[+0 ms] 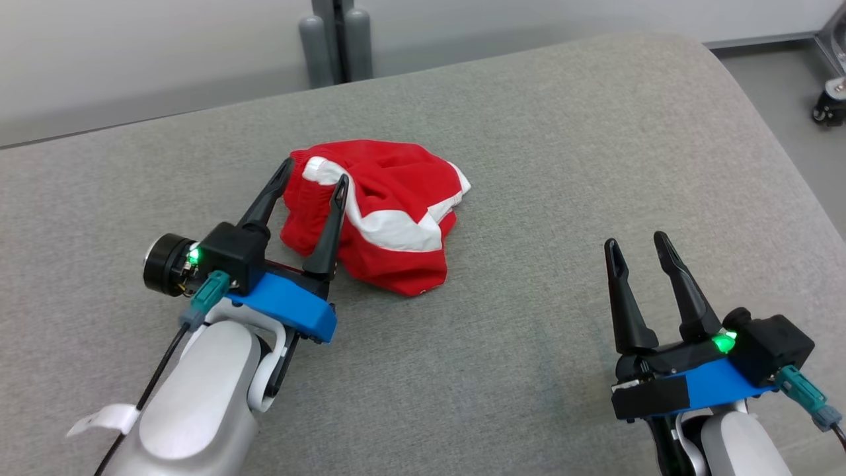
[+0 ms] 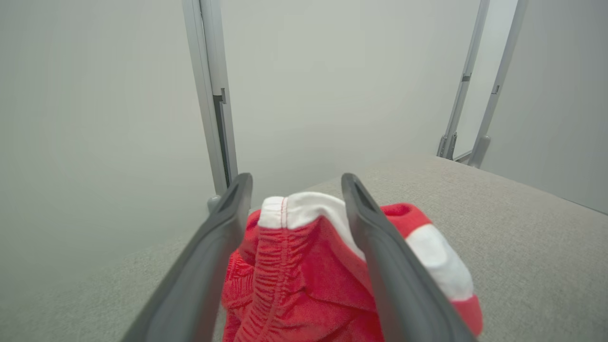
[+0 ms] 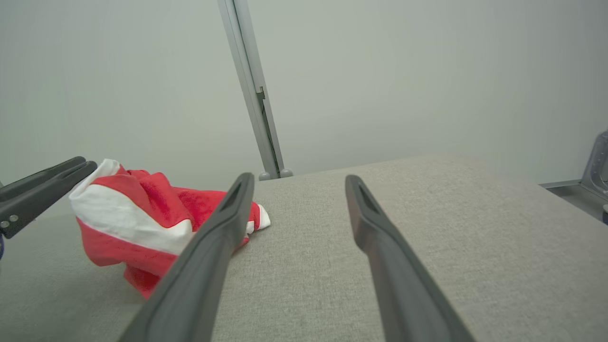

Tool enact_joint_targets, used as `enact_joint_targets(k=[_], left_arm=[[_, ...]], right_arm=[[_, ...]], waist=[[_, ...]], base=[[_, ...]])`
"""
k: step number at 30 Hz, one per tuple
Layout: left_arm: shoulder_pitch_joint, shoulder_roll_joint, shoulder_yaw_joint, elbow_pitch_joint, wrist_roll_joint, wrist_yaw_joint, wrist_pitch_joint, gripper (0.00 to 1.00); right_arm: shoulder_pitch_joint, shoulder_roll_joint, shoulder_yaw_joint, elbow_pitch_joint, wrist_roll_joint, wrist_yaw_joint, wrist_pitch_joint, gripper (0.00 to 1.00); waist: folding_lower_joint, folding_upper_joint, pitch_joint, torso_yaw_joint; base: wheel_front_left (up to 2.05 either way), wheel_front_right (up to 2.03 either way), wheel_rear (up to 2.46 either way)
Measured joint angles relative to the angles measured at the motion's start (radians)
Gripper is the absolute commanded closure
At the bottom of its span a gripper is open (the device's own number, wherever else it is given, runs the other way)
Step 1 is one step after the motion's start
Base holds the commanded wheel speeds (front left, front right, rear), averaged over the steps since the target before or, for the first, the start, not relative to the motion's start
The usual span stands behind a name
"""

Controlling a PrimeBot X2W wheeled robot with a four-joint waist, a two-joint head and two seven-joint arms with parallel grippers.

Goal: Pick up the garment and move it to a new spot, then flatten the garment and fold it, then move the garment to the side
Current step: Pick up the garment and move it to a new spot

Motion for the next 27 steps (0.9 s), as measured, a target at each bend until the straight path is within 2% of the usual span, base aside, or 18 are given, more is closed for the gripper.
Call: enact_joint_targets(k=[4, 11, 14, 22, 27], left_arm=[[0.090, -0.005, 0.092, -0.153, 0.031, 0.012, 0.000, 0.00], [0.210, -0.005, 0.253, -0.288, 0.106, 0.057, -0.001, 0.00], [0.292, -0.024, 0.346, -0.336, 0.138, 0.070, -0.002, 0.00], [0.439, -0.053, 0.461, -0.352, 0.193, 0.051, -0.001, 0.00], [0.493, -0.075, 0.496, -0.347, 0.207, 0.036, -0.001, 0.00]], right_arm=[[0.016, 0.000, -0.010, 0.005, -0.013, 0.000, 0.000, 0.00], [0.044, 0.000, -0.026, 0.005, -0.039, 0.000, 0.000, 0.00], [0.058, 0.000, -0.040, 0.006, -0.044, 0.000, 0.000, 0.00], [0.093, 0.000, -0.060, 0.018, -0.063, 0.000, 0.000, 0.00], [0.109, 0.000, -0.069, 0.025, -0.068, 0.000, 0.000, 0.00]], waist=[[0.0000, 0.0000, -0.031, 0.038], [0.0000, 0.0000, -0.072, 0.108], [0.0000, 0.0000, -0.097, 0.148], [-0.0001, 0.0000, -0.153, 0.220], [-0.0001, 0.0000, -0.182, 0.246]], base=[[0.00, 0.00, 0.00], [0.00, 0.00, 0.00], [0.00, 0.00, 0.00], [0.00, 0.00, 0.00], [0.00, 0.00, 0.00]])
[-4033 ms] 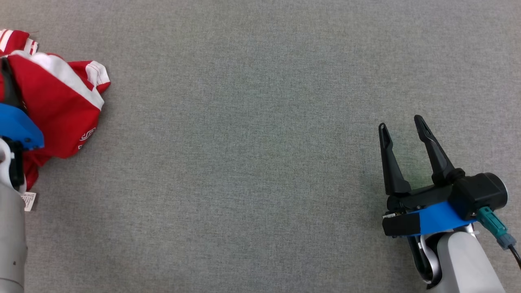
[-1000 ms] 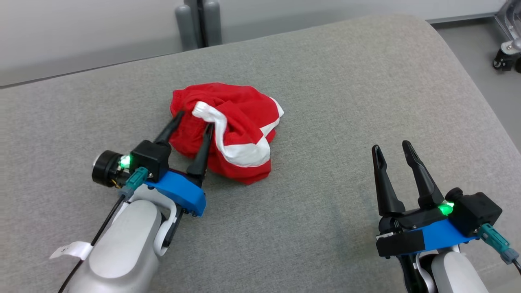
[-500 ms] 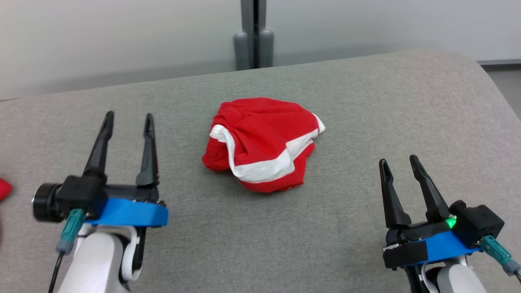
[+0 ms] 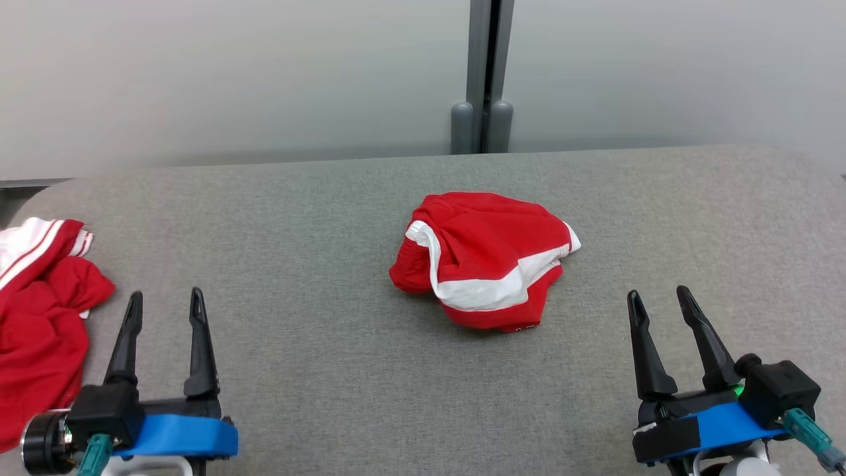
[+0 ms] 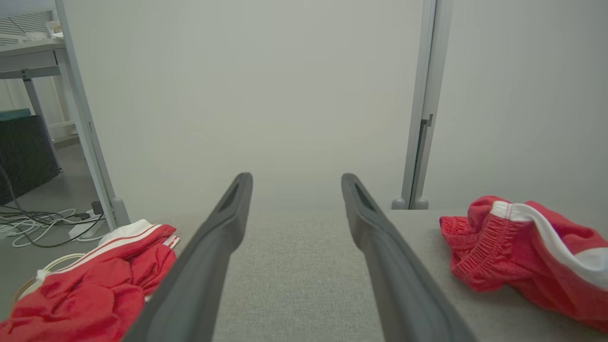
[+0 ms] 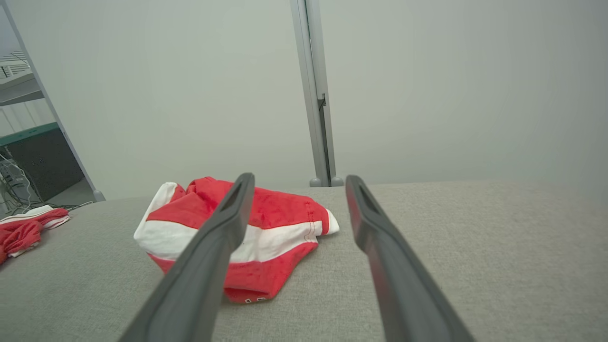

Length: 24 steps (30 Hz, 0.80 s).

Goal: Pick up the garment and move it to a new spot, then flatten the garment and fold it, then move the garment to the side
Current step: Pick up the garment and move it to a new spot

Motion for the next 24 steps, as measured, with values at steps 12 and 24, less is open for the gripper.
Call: enact_joint_targets(k=[12, 24], left_arm=[[0.048, -0.043, 0.037, 0.064, 0.051, -0.053, 0.000, 0.00], [0.045, -0.061, 0.061, 0.087, 0.070, -0.071, 0.000, 0.00]], right_arm=[[0.041, 0.000, -0.011, 0.054, -0.013, 0.000, 0.000, 0.00], [0.039, 0.000, -0.012, 0.065, -0.017, 0.000, 0.000, 0.00]], waist=[[0.0000, 0.0000, -0.033, 0.030], [0.0000, 0.0000, -0.023, 0.026]], base=[[0.00, 0.00, 0.00], [0.00, 0.00, 0.00]])
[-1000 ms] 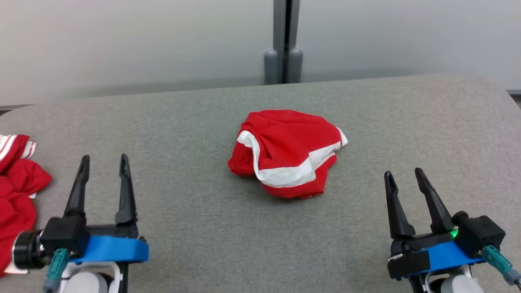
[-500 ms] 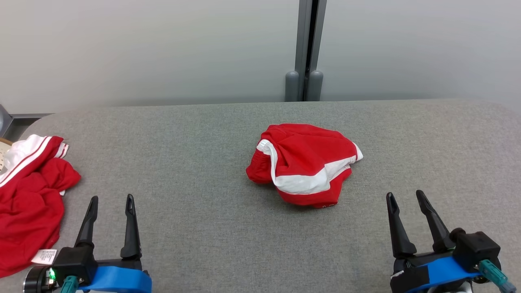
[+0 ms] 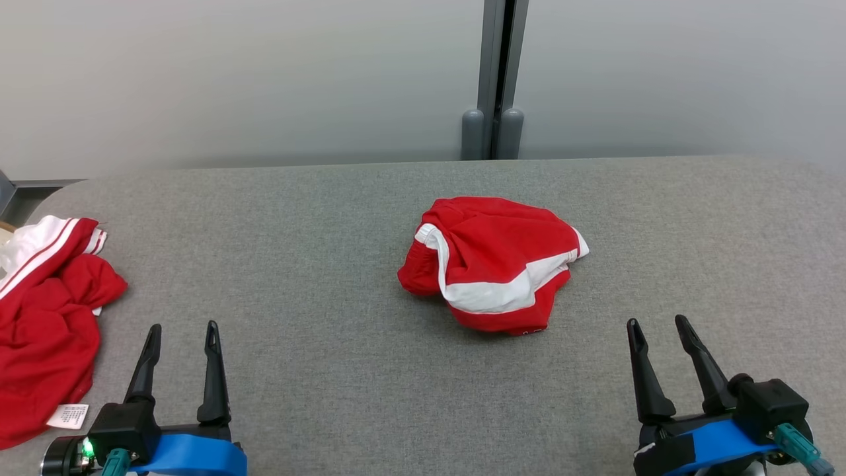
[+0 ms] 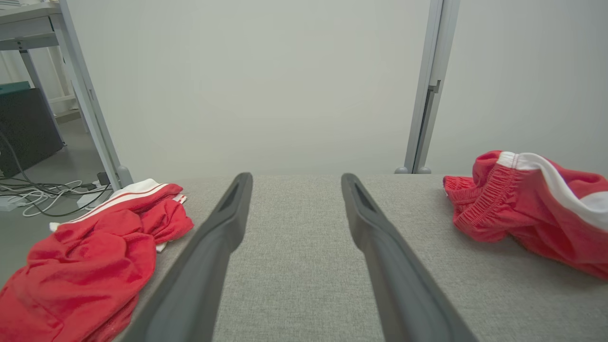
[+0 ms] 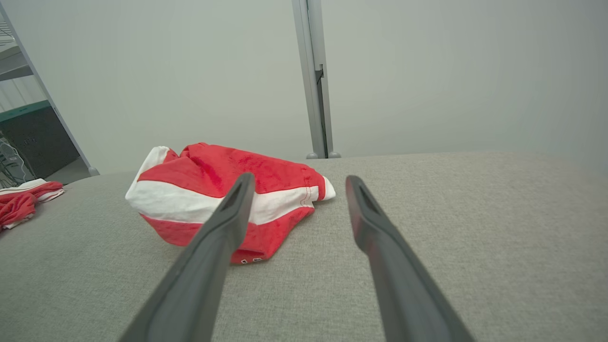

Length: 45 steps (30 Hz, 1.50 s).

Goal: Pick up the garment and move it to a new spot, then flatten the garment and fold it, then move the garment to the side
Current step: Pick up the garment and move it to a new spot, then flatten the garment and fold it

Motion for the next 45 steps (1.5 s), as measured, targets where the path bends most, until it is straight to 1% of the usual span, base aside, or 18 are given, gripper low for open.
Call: enact_joint_targets(k=[17, 26, 29, 33, 36, 40, 45], left_arm=[[-0.014, -0.015, 0.025, 0.007, 0.017, -0.020, 0.000, 0.00], [-0.016, -0.024, 0.038, 0.012, 0.016, -0.026, 0.000, 0.00], [-0.040, -0.028, 0.033, 0.016, 0.002, -0.032, 0.000, 0.00], [-0.130, -0.030, -0.007, 0.026, -0.009, -0.042, 0.000, 0.00], [-0.222, -0.026, -0.064, 0.047, -0.011, -0.046, 0.000, 0.00], [-0.352, -0.009, -0.150, 0.100, -0.018, -0.046, 0.000, 0.00], [-0.483, 0.019, -0.271, 0.181, -0.060, -0.052, 0.000, 0.00]], right_arm=[[-0.017, 0.000, 0.001, 0.009, 0.000, 0.000, 0.000, 0.00], [-0.018, 0.000, 0.002, 0.016, 0.000, 0.000, 0.000, 0.00], [-0.023, 0.000, 0.005, 0.015, 0.000, 0.000, 0.000, 0.00], [-0.038, 0.000, 0.011, 0.009, -0.003, 0.000, 0.000, 0.00], [-0.049, 0.000, 0.019, 0.003, -0.005, 0.000, 0.000, 0.00], [-0.069, 0.000, 0.028, -0.005, -0.004, 0.000, 0.000, 0.00], [-0.084, 0.000, 0.031, -0.010, 0.008, 0.000, 0.000, 0.00]], waist=[[0.0000, 0.0000, 0.013, -0.013], [0.0000, 0.0000, 0.009, -0.018], [0.0000, 0.0000, 0.015, -0.021], [0.0001, 0.0000, 0.034, -0.028], [0.0001, 0.0000, 0.053, -0.038], [0.0001, 0.0000, 0.080, -0.062], [0.0001, 0.0000, 0.112, -0.105]], base=[[0.00, 0.00, 0.00], [0.00, 0.00, 0.00], [0.00, 0.00, 0.00], [0.00, 0.00, 0.00], [0.00, 0.00, 0.00], [0.00, 0.00, 0.00], [0.00, 0.00, 0.00]])
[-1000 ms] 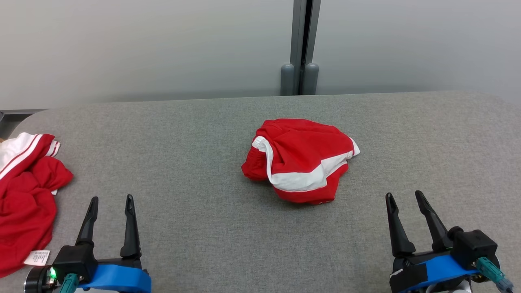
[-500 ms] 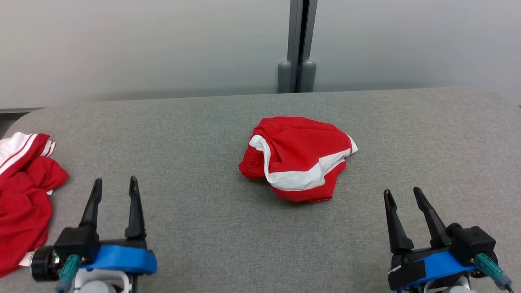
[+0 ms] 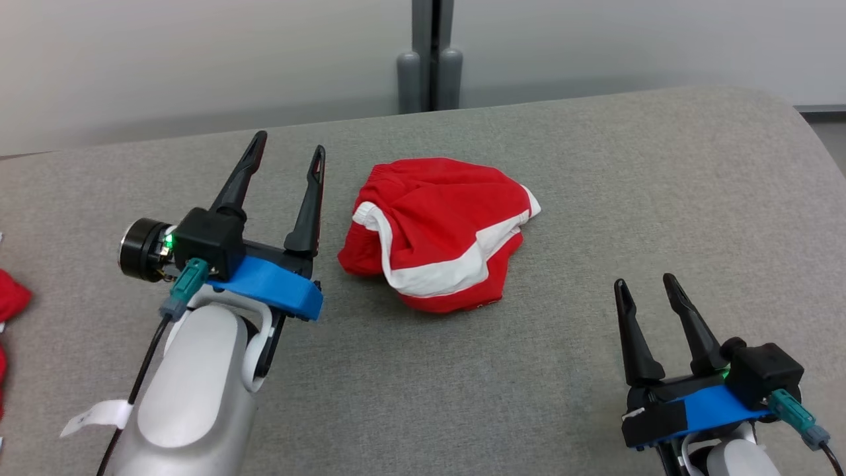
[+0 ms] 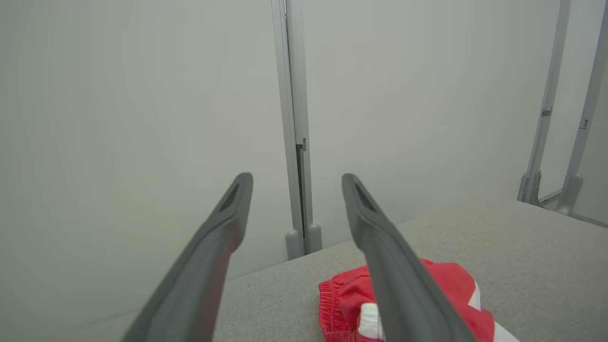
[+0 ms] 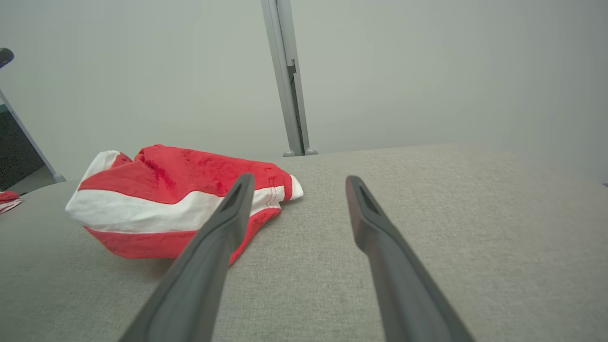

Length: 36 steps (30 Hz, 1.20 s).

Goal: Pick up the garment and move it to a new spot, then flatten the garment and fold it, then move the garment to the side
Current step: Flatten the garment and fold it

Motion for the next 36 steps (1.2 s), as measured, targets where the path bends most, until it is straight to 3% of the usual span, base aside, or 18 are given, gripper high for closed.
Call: enact_joint_targets(k=[13, 25, 33, 34, 35, 36], left_arm=[[-0.165, 0.049, -0.257, 0.350, -0.111, 0.000, 0.015, 0.00], [-0.143, 0.057, -0.347, 0.550, -0.171, 0.000, 0.024, 0.00], [-0.099, 0.058, -0.391, 0.607, -0.223, 0.000, 0.028, 0.00], [-0.097, 0.058, -0.395, 0.612, -0.231, 0.000, 0.031, 0.20], [-0.094, 0.058, -0.397, 0.615, -0.239, 0.000, 0.031, 0.67], [-0.093, 0.058, -0.397, 0.618, -0.250, 0.000, 0.031, 1.00]], right_arm=[[-0.022, 0.000, 0.005, -0.009, 0.019, 0.000, 0.000, 0.00], [-0.020, 0.000, 0.010, -0.003, 0.029, 0.000, 0.000, 0.00], [-0.019, 0.000, 0.010, -0.006, 0.037, 0.000, 0.000, 0.00], [-0.019, 0.000, 0.010, -0.006, 0.037, 0.000, 0.000, 0.00], [-0.019, 0.000, 0.010, -0.007, 0.038, 0.000, 0.000, 0.00], [-0.018, 0.000, 0.010, -0.007, 0.038, 0.000, 0.000, 0.00]], waist=[[0.0001, 0.0000, 0.063, -0.102], [0.0000, 0.0000, 0.035, -0.111], [0.0000, 0.0000, 0.035, -0.121], [0.0000, 0.0000, 0.037, -0.122], [0.0000, 0.0000, 0.038, -0.123], [0.0000, 0.0000, 0.038, -0.124]], base=[[0.00, 0.00, 0.00], [0.00, 0.00, 0.00], [0.00, 0.00, 0.00], [0.00, 0.00, 0.00], [0.00, 0.00, 0.00], [0.00, 0.00, 0.00]])
